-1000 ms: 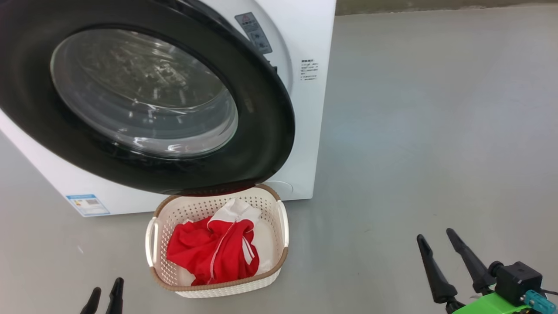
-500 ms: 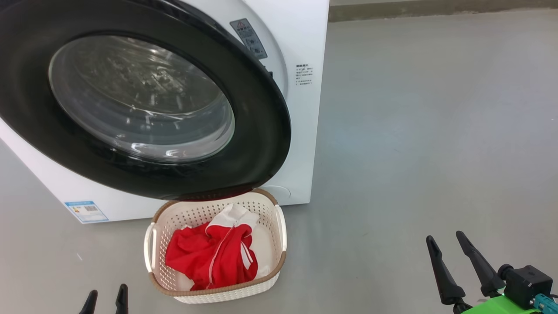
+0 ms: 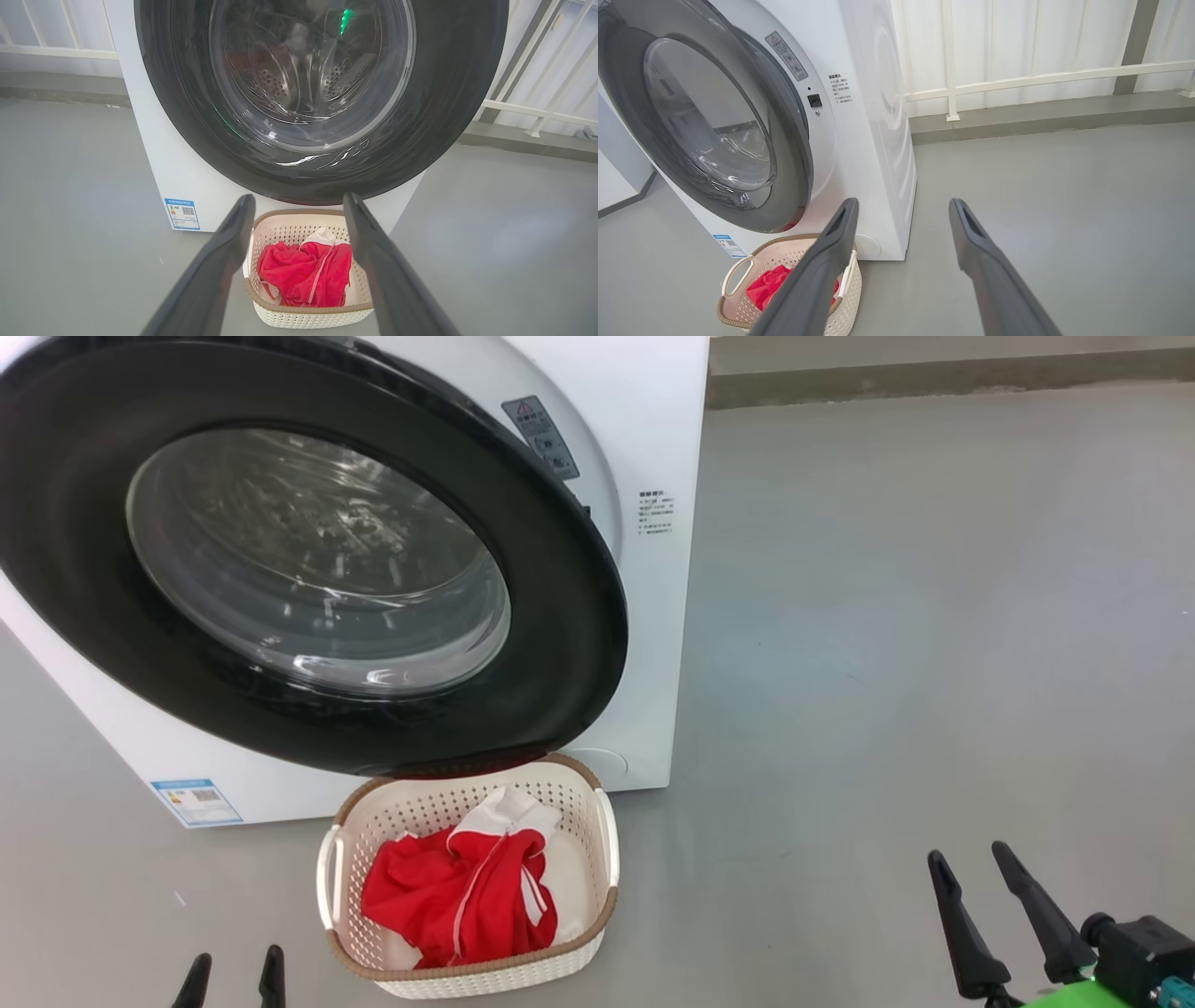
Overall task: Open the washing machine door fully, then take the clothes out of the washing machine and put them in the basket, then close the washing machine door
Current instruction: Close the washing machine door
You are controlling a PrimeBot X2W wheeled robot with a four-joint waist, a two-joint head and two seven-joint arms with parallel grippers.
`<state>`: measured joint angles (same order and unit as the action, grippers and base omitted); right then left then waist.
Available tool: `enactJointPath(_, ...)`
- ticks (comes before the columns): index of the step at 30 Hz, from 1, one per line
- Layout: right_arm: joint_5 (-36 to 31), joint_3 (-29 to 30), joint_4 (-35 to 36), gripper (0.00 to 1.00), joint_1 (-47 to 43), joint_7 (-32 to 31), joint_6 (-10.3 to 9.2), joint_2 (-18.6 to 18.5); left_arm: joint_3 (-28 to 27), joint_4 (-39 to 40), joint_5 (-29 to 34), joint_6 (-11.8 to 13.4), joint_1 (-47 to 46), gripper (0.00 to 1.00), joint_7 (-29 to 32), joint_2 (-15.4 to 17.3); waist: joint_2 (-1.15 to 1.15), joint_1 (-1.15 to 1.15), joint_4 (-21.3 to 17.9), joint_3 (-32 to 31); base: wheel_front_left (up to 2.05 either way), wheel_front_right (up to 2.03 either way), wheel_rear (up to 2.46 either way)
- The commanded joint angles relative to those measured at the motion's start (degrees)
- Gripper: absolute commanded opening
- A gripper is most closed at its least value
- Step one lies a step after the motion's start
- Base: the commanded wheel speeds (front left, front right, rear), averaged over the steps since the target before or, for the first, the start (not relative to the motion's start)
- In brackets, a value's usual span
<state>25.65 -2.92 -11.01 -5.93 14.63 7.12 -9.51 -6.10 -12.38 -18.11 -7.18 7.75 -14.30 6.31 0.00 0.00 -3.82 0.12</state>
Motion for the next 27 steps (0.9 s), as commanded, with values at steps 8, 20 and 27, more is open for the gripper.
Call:
enactJointPath(8,-0.15,-0.78,1.29,1.00,-1.33,0.37,0.36,-1.22,-2.22,2.78,3.08,-0.31,-0.16,1.00,-0.70,-0.63,0.00,0.00,0.52,-0.85,0.00,0.00,0.00)
enactJointPath(20,-0.53,-0.40,1.27,1.00,-1.68,0.37,0.36,-0.65,-1.90,2.98,3.97,-0.31,-0.28,1.00,-0.70,-1.13,0.00,0.00,0.94,-0.72,0.00,0.00,0.00)
enactJointPath(27,-0.69,-0.06,1.39,1.00,-1.62,0.37,0.36,-0.36,-2.44,3.17,3.89,-0.31,-0.46,1.00,-0.70,-1.11,0.00,0.00,1.12,-0.69,0.00,0.00,0.00)
